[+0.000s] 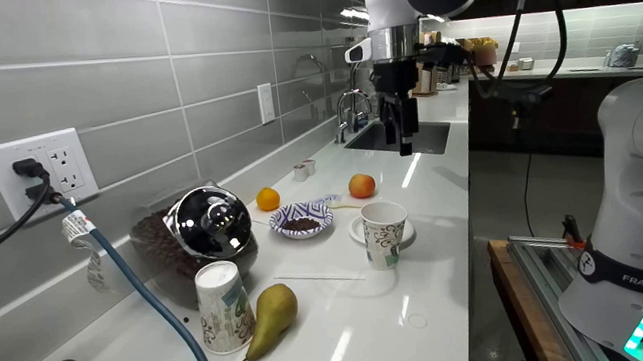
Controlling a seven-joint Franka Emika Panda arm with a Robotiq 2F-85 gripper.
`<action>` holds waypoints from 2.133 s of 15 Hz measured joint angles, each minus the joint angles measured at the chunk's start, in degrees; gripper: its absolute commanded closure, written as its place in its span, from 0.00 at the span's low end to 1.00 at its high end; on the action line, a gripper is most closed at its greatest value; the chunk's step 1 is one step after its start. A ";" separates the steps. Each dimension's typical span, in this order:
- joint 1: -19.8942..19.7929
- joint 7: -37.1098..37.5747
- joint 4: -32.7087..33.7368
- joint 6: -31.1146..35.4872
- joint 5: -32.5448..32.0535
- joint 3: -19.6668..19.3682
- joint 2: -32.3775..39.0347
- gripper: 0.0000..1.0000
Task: Put the coffee cup on the white plate.
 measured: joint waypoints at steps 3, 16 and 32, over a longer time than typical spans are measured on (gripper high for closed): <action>0.03 -0.43 -3.27 6.86 0.51 -0.09 1.00 0.00; 2.52 -5.80 -11.91 33.50 10.08 -2.34 8.89 0.69; 5.21 -9.10 -11.41 27.47 24.01 -0.13 6.52 0.97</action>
